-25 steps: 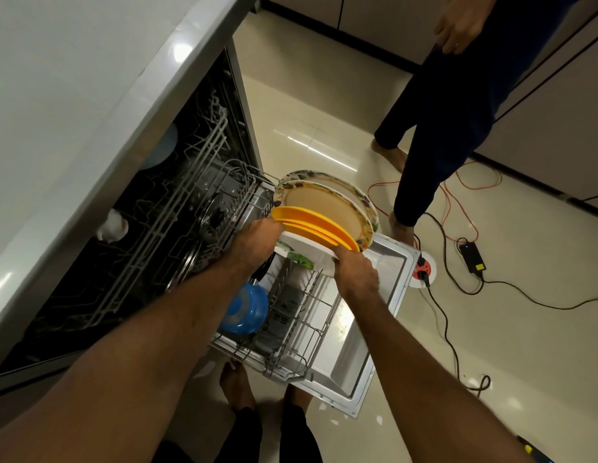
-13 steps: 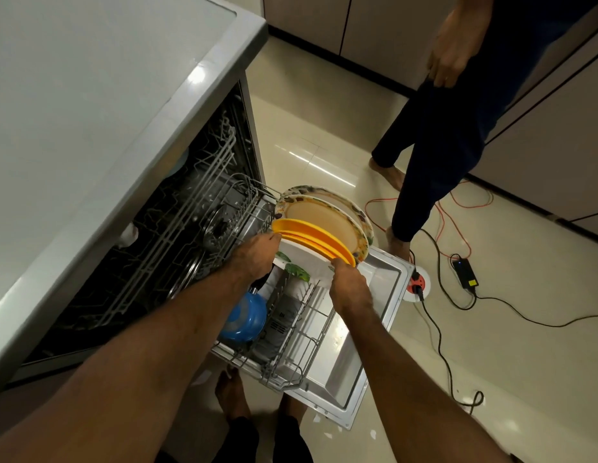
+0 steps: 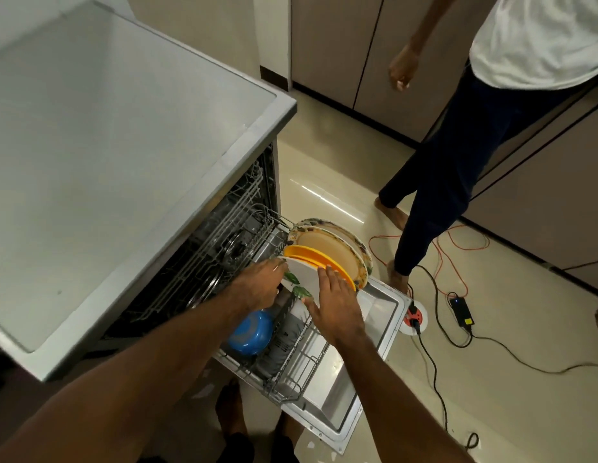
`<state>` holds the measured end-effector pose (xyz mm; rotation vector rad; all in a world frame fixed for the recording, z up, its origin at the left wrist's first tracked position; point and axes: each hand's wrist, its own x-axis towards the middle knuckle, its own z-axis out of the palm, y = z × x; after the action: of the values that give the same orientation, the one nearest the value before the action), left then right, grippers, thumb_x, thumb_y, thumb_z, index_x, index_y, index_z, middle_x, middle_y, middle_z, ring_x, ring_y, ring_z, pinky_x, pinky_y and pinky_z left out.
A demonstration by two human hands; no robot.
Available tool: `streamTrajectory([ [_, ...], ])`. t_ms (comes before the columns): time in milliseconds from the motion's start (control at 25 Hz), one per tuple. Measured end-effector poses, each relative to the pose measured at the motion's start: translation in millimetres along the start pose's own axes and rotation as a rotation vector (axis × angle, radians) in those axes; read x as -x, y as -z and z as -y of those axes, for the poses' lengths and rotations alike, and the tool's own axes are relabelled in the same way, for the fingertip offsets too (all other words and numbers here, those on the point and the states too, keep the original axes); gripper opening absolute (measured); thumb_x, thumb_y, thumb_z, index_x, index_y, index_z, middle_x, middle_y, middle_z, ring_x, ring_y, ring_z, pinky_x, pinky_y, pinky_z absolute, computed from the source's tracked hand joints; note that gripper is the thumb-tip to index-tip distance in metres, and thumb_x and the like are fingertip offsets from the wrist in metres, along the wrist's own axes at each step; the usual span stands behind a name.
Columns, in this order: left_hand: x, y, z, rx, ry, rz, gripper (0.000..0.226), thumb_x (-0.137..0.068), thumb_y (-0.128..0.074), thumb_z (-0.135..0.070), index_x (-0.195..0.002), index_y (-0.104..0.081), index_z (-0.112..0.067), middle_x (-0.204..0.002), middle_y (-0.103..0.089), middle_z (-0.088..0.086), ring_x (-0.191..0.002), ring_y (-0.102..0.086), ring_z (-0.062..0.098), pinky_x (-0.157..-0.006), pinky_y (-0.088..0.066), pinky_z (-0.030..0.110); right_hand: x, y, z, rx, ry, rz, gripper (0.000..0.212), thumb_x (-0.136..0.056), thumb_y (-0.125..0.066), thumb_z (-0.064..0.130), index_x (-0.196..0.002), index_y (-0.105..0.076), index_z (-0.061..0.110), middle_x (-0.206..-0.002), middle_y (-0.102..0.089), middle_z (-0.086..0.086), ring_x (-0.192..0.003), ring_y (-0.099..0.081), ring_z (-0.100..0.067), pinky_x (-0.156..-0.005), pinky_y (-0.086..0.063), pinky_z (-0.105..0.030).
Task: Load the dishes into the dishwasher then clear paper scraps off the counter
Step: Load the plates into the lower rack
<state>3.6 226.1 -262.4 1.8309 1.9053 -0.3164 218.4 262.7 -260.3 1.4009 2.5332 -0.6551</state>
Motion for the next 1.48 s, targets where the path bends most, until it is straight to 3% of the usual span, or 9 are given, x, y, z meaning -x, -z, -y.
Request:
streamTrajectory([
  [200,78.9,50.4,1.9,-0.044,-0.005,-0.090,0.076,-0.098,-0.064,-0.027,-0.160,-0.022,-0.017,-0.166,-0.025,0.008,-0.151,-0.029,0.026,-0.124,-0.027,0.044,24.8,40.9,42.6,0.113,0.309,-0.085,0.087,-0.105,-0.028,0.070,-0.168,0.003,0.018,-0.175,0.009,-0.004,-0.161,0.010,-0.021,-0.128,0.010,-0.043],
  [360,156.1,85.5,19.3,-0.104,-0.035,-0.180,0.086,-0.095,-0.067,-0.038,-0.162,-0.017,-0.017,-0.168,-0.022,0.008,-0.153,-0.026,0.026,-0.124,-0.027,0.042,44.7,77.1,101.1,0.146,0.520,-0.142,0.087,-0.105,-0.023,0.073,-0.169,0.001,0.019,-0.175,0.011,-0.002,-0.161,0.014,-0.019,-0.130,0.008,-0.045],
  [480,212.6,101.4,42.2,-0.099,0.017,-0.282,0.078,-0.096,-0.056,-0.050,-0.160,-0.025,-0.018,-0.165,-0.031,0.008,-0.150,-0.033,0.028,-0.122,-0.032,0.044,55.8,101.3,151.2,0.143,0.648,-0.193,0.083,-0.107,-0.021,0.070,-0.169,-0.001,0.018,-0.176,0.010,-0.002,-0.161,0.014,-0.018,-0.131,0.008,-0.044],
  [560,251.1,110.6,58.3,-0.048,0.084,-0.325,0.073,-0.096,-0.050,-0.047,-0.160,-0.028,-0.017,-0.163,-0.034,0.009,-0.148,-0.036,0.028,-0.121,-0.033,0.043,59.0,111.9,183.6,0.142,0.736,-0.186,0.081,-0.108,-0.025,0.067,-0.169,-0.001,0.018,-0.176,0.009,-0.002,-0.162,0.012,-0.018,-0.131,0.005,-0.045],
  [720,341.5,111.4,94.1,-0.015,0.281,-0.383,0.065,-0.098,-0.059,-0.035,-0.155,-0.039,-0.012,-0.163,-0.034,0.014,-0.147,-0.038,0.032,-0.120,-0.033,0.043,60.9,116.3,261.9,0.140,0.948,-0.155,0.078,-0.110,-0.030,0.061,-0.169,0.004,0.022,-0.176,0.008,0.000,-0.162,0.007,-0.017,-0.131,0.003,-0.044],
  [960,487.3,79.6,152.6,0.198,0.623,-0.371,0.056,-0.094,-0.061,-0.036,-0.145,-0.050,-0.018,-0.154,-0.045,0.006,-0.138,-0.047,0.028,-0.109,-0.046,0.044,84.6,92.3,409.7,0.173,1.130,0.032,0.077,-0.105,-0.027,0.065,-0.168,-0.011,0.024,-0.174,-0.020,-0.003,-0.158,-0.024,-0.020,-0.129,-0.018,-0.041],
  [1080,564.9,47.5,174.3,0.324,0.817,-0.277,0.054,-0.096,-0.062,-0.040,-0.145,-0.049,-0.022,-0.155,-0.043,0.002,-0.138,-0.046,0.025,-0.108,-0.048,0.046,111.5,66.0,488.0,0.205,1.193,0.142,0.074,-0.104,-0.047,0.058,-0.164,-0.024,0.021,-0.169,-0.033,-0.006,-0.153,-0.036,-0.024,-0.125,-0.032,-0.043],
  [1320,718.3,-26.4,196.7,0.462,1.150,-0.294,0.048,-0.098,-0.062,-0.040,-0.141,-0.054,-0.022,-0.149,-0.049,0.000,-0.133,-0.051,0.023,-0.107,-0.048,0.041,186.1,12.6,622.5,0.427,1.321,0.305,0.077,-0.102,-0.059,0.050,-0.164,-0.024,0.022,-0.171,-0.028,-0.006,-0.154,-0.033,-0.028,-0.124,-0.033,-0.047],
  [1480,798.9,-80.8,200.3,0.433,1.398,-0.329,0.046,-0.097,-0.062,-0.036,-0.138,-0.054,-0.018,-0.146,-0.048,0.004,-0.125,-0.054,0.024,-0.100,-0.052,0.042,235.8,-17.4,688.4,0.560,1.342,0.339,0.087,-0.097,-0.067,0.049,-0.166,-0.019,0.024,-0.172,-0.022,-0.006,-0.154,-0.031,-0.031,-0.124,-0.032,-0.052],
])
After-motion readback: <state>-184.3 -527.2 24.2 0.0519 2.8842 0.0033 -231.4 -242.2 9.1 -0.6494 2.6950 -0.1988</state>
